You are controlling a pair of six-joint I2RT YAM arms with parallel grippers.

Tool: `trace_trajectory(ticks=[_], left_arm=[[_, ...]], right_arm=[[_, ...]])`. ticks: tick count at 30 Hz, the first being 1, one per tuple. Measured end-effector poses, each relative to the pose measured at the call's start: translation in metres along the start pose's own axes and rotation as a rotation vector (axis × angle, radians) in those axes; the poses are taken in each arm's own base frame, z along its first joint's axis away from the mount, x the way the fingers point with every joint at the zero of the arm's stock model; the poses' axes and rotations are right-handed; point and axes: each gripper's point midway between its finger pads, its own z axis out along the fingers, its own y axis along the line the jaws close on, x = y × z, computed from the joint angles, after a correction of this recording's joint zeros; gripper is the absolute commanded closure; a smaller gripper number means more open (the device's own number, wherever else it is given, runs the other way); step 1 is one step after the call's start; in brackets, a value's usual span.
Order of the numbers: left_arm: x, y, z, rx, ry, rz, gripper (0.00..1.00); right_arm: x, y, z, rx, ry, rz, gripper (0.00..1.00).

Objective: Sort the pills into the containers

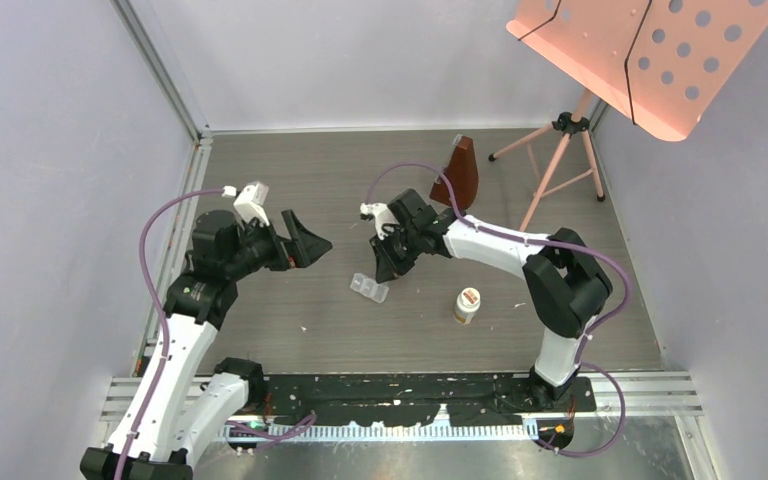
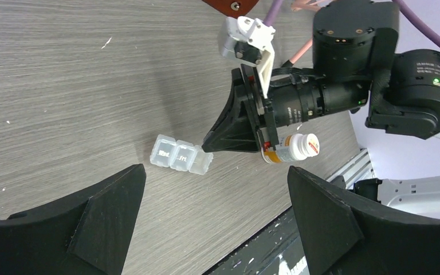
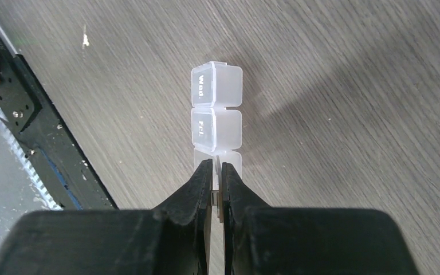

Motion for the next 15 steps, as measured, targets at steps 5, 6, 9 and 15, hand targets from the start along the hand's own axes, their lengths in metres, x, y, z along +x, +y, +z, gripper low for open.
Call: trace_trajectory(ticks=[5,6,9,15], left_arm=[[0.005,0.001,0.001,0.009,0.014,0.01,0.01],[0.006,0.001,0.002,0.012,0.019,0.009,0.01],[0.01,0.002,0.003,0.019,0.035,0.006,0.01],[0.014,0.005,0.006,0.015,0.057,0.018,0.0]], right_arm=[[0.009,-0.011,0.011,0.009,0.031,0.014,0.92],[0.011,-0.014,0.014,0.014,0.037,0.017,0.86],[0.017,-0.024,0.021,0.037,0.055,0.033,0.46],[0.017,-0.036,0.015,0.111,0.054,0.052,0.13]])
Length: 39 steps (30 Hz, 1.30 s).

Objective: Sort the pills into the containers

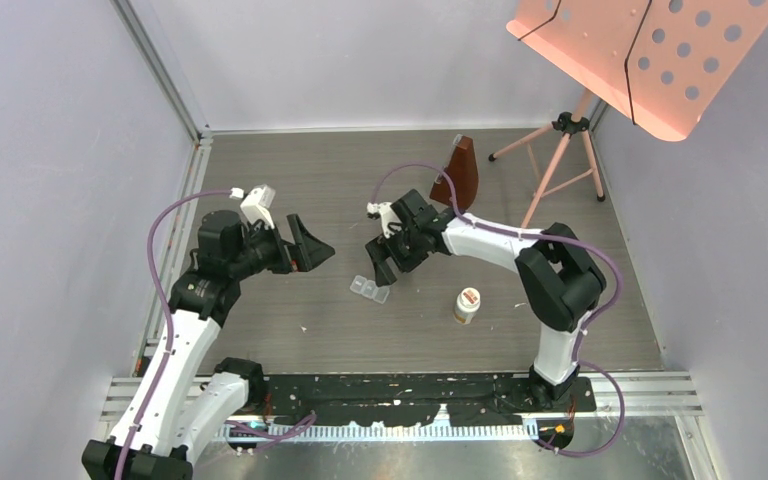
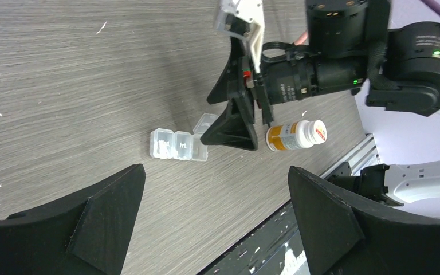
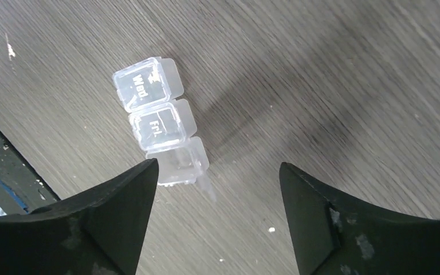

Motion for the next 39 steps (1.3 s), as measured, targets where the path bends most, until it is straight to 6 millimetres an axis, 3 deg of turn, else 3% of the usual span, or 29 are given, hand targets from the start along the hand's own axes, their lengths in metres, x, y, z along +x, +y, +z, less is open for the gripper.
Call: trace_trajectory(ticks=[6,12,17,20,25,29,39], left_arm=[[0.0,0.003,0.0,-0.011,-0.002,0.013,0.01],[0.001,0.002,0.0,-0.005,0.003,0.028,0.02],[0.007,-0.009,0.0,0.03,0.021,0.061,0.03],[0.014,-0.021,0.002,0.072,0.042,0.095,0.03],[0.028,-0.041,0.008,0.14,0.071,0.15,0.04],[0.037,-0.039,0.015,0.137,0.092,0.156,0.04],[0.042,-0.023,0.028,0.069,0.101,0.149,0.04]], right_arm=[[-0.019,0.004,-0.038,0.061,-0.079,-0.02,0.12],[-0.033,0.002,-0.099,0.201,-0.198,0.022,0.12],[-0.013,-0.012,-0.164,0.388,-0.303,0.106,0.1],[0.007,-0.021,-0.191,0.479,-0.333,0.15,0.08],[0.056,-0.034,-0.198,0.56,-0.264,0.208,0.07],[0.088,-0.04,-0.193,0.595,-0.185,0.258,0.08],[0.112,-0.027,-0.168,0.57,-0.129,0.294,0.08]])
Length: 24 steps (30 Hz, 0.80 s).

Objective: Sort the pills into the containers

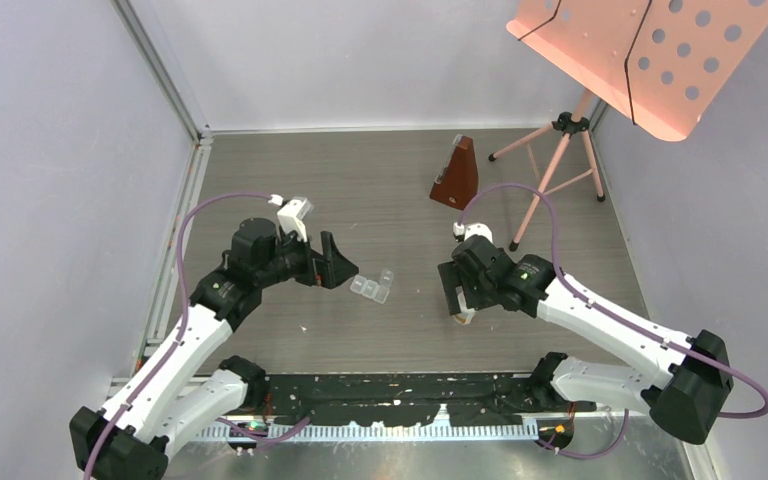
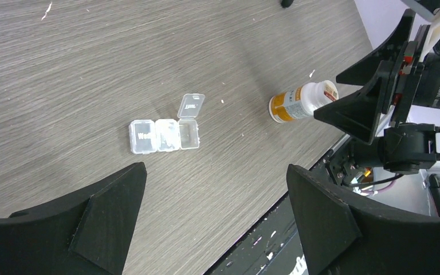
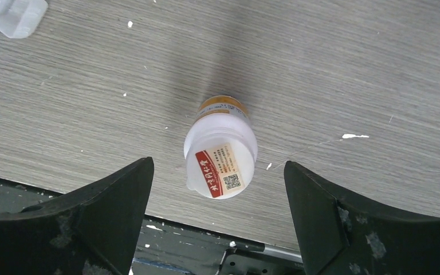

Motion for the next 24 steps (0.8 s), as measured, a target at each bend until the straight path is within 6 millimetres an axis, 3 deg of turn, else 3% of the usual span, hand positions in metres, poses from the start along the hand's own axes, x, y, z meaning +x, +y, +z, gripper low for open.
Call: trace_trajectory(ticks=[12,24], left_arm=[[0.01,0.002,0.004,0.021,-0.031,0.023,0.05],[0.016,-0.006,0.014,0.075,-0.054,0.065,0.09]], right_arm=[[0.027,-0.001,0.035,0.055,0.092,0.034,0.24],[0.027,0.006,0.05,0.056,0.094,0.066,0.43]])
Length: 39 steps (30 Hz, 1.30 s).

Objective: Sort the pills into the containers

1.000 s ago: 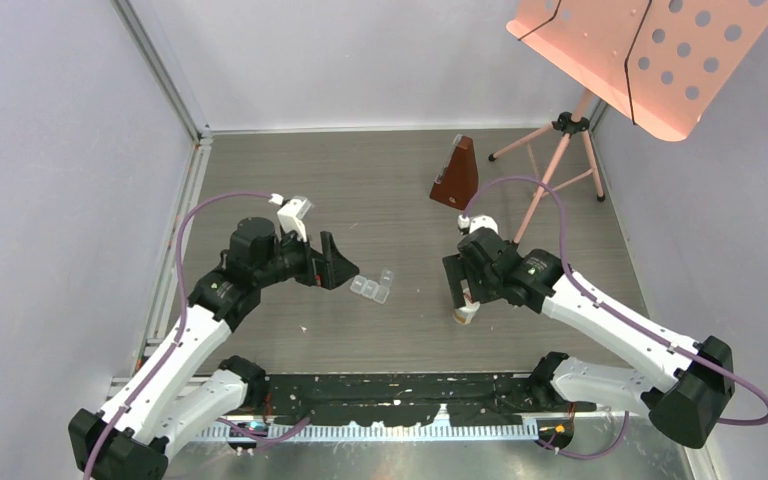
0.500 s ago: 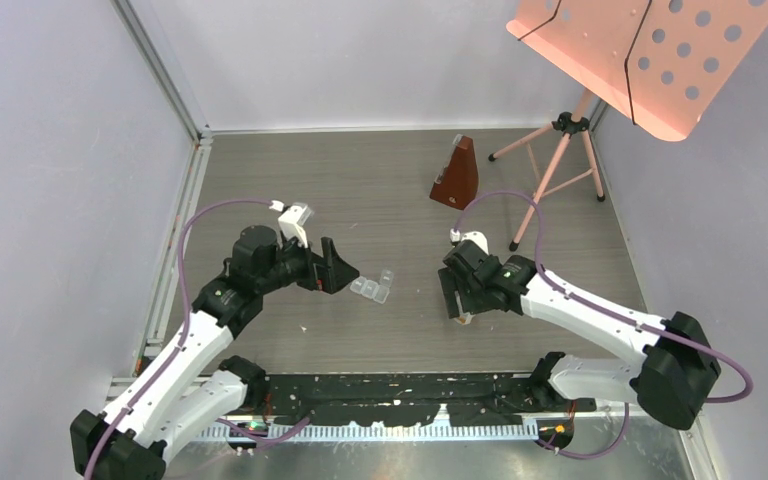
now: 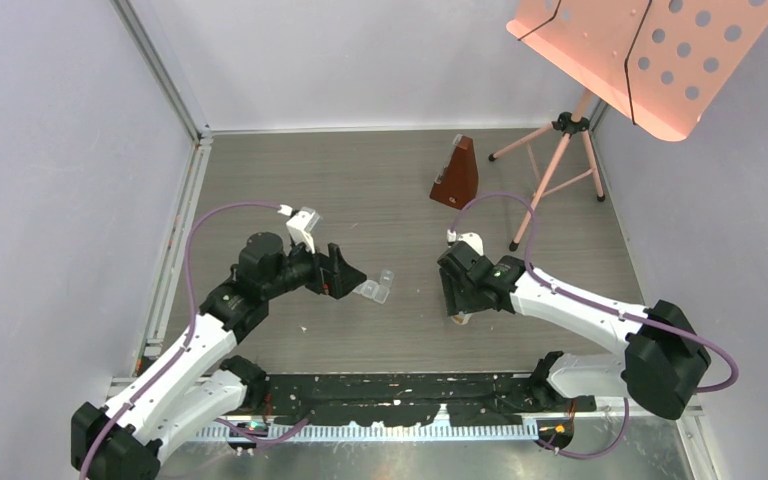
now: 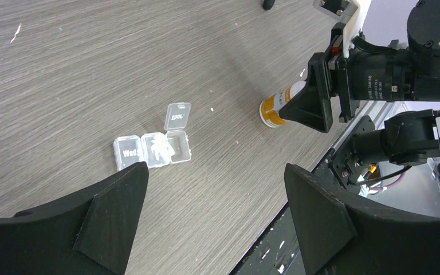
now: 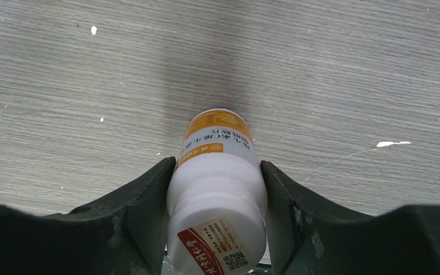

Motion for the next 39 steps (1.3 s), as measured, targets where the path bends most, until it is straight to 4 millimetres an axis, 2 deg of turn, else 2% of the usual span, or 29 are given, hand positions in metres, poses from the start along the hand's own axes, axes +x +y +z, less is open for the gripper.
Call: trace_trajectory(ticks=[8,14,21,23,27,34,39], left_arm=[[0.003,-0.011,0.012,0.055,-0.009,0.05,0.1],[0.018,-0.023,0.025,0.113,0.028,0.13,0.13],[0.034,-0.049,0.047,0.229,0.044,0.312,0.12],[0.038,-0.055,0.052,0.26,0.043,0.376,0.11],[0.042,-0.063,0.059,0.308,0.034,0.468,0.1],[0.028,-0.085,0.062,0.421,-0.055,0.562,0.1],[0.028,-0.097,0.063,0.504,-0.08,0.612,0.1]], right_arm=[[-0.003,0.001,-0.002,-0.005,-0.016,0.021,0.45],[-0.014,0.006,-0.023,-0.07,-0.072,0.033,0.45],[-0.053,0.031,-0.067,-0.225,-0.186,0.042,0.45],[-0.058,0.038,-0.076,-0.269,-0.198,0.044,0.45],[-0.058,0.048,-0.091,-0.354,-0.202,0.042,0.45],[-0.059,0.074,-0.115,-0.524,-0.192,0.042,0.45],[-0.061,0.09,-0.127,-0.616,-0.18,0.055,0.45]])
